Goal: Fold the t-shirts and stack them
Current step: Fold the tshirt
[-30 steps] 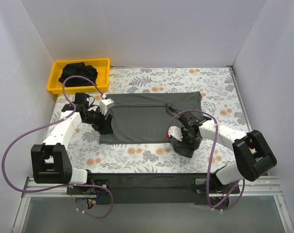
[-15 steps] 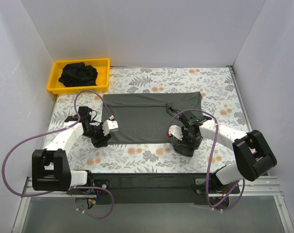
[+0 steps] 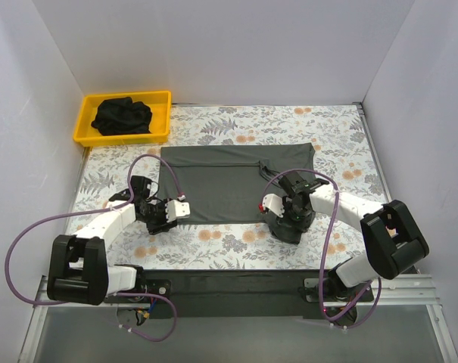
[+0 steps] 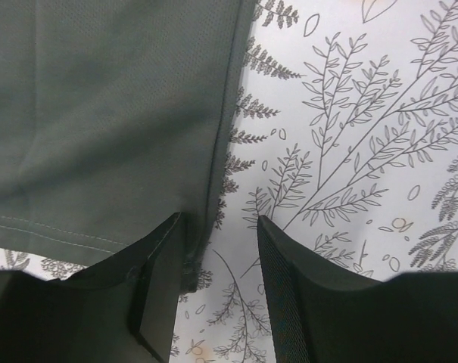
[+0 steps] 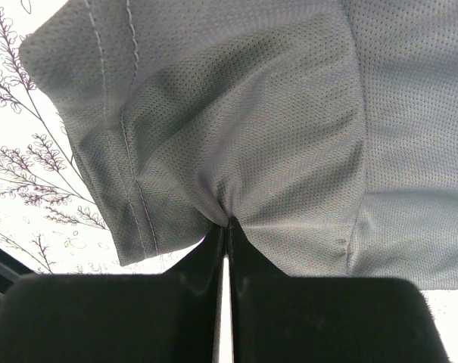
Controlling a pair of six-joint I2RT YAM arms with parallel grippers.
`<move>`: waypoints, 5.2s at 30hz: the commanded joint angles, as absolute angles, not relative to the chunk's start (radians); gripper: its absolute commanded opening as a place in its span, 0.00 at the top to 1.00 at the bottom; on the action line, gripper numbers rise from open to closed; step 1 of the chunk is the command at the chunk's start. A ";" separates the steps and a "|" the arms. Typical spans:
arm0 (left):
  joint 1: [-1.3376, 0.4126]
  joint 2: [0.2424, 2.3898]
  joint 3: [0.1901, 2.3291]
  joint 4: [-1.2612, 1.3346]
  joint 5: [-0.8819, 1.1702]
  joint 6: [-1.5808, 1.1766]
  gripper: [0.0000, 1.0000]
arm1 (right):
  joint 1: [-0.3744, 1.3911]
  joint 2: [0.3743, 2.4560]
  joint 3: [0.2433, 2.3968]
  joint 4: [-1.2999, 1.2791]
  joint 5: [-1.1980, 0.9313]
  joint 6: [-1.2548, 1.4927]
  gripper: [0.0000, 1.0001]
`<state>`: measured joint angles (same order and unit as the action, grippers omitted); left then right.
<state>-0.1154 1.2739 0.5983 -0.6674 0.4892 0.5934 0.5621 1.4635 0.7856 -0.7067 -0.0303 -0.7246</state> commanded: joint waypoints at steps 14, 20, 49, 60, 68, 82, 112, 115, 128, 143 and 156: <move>-0.120 1.227 0.595 -0.679 0.462 0.631 1.00 | 0.552 1.405 0.811 -0.776 -0.094 -0.730 0.99; -0.121 1.161 0.675 -0.781 0.511 0.617 1.00 | 0.548 1.336 0.842 -0.825 -0.117 -0.744 0.99; -0.009 1.574 1.157 -0.684 0.600 0.463 1.00 | 0.318 1.759 1.518 -0.960 -0.109 -0.992 0.99; -0.008 1.712 1.259 -0.638 0.604 0.433 1.00 | 0.308 1.908 1.629 -0.973 -0.094 -1.023 0.99; -0.008 1.735 1.275 -0.624 0.598 0.429 1.00 | 0.307 1.957 1.693 -0.973 -0.074 -1.046 0.99; -0.008 1.795 1.299 -0.592 0.580 0.403 1.00 | 0.304 2.034 1.755 -0.970 -0.057 -1.045 0.99; 0.034 1.701 1.189 -0.595 0.546 -0.176 0.40 | 0.017 2.006 1.557 -1.063 -0.354 -0.675 0.52; 0.032 1.721 1.180 -0.588 0.537 -0.189 0.42 | 0.018 2.028 1.519 -1.031 -0.333 -0.670 0.59; 0.015 1.678 1.241 -0.565 0.794 -0.115 0.54 | 0.017 2.039 1.500 -0.954 -0.224 -0.626 0.94; -0.241 1.718 1.269 -0.413 0.802 -0.227 0.52 | 0.054 1.930 1.559 -0.980 -0.446 -0.474 0.64; -0.241 1.657 1.174 -0.397 0.727 -0.206 0.49 | 0.080 2.074 1.634 -0.962 -0.433 -0.411 0.53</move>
<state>-0.2424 1.7351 1.1877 -0.4103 0.7395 -0.2165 0.0685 2.0632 1.5833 -0.9676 -0.4221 -0.4355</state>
